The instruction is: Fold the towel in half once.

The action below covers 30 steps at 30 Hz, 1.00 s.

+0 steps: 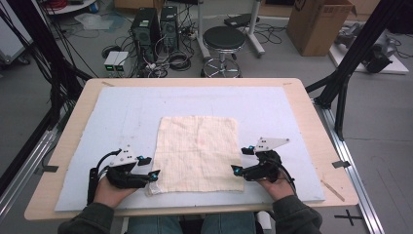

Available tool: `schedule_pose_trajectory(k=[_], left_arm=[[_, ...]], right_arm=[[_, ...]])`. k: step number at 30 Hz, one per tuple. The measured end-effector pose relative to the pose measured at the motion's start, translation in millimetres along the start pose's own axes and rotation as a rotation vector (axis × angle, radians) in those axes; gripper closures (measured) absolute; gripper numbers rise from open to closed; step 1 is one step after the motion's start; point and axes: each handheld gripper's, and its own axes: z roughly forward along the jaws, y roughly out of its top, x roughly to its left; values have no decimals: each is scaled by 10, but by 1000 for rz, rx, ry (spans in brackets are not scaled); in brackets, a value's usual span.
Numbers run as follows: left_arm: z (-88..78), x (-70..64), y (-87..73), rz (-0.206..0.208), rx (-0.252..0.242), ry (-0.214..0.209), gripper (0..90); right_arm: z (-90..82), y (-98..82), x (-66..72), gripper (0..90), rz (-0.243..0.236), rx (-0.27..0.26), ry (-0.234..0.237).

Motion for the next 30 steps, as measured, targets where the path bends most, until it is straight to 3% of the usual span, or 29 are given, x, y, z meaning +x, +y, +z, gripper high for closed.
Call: schedule_pose_trajectory(k=[8, 13, 16, 24, 30], left_arm=[[9, 68, 52, -16, -1, 8, 408], [33, 124, 102, -31, 9, 3, 403], [53, 166, 138, -50, -11, 10, 403], [173, 325, 379, -42, 19, 23, 413], [242, 464, 536, -60, 10, 39, 427]], right_arm=[[80, 24, -85, 196, -5, 13, 2], [84, 48, -179, 197, 17, 3, 8], [72, 97, -255, 196, 30, 0, 12], [153, 268, -479, 195, 43, 26, -4], [203, 432, -629, 198, 38, 48, -9]])
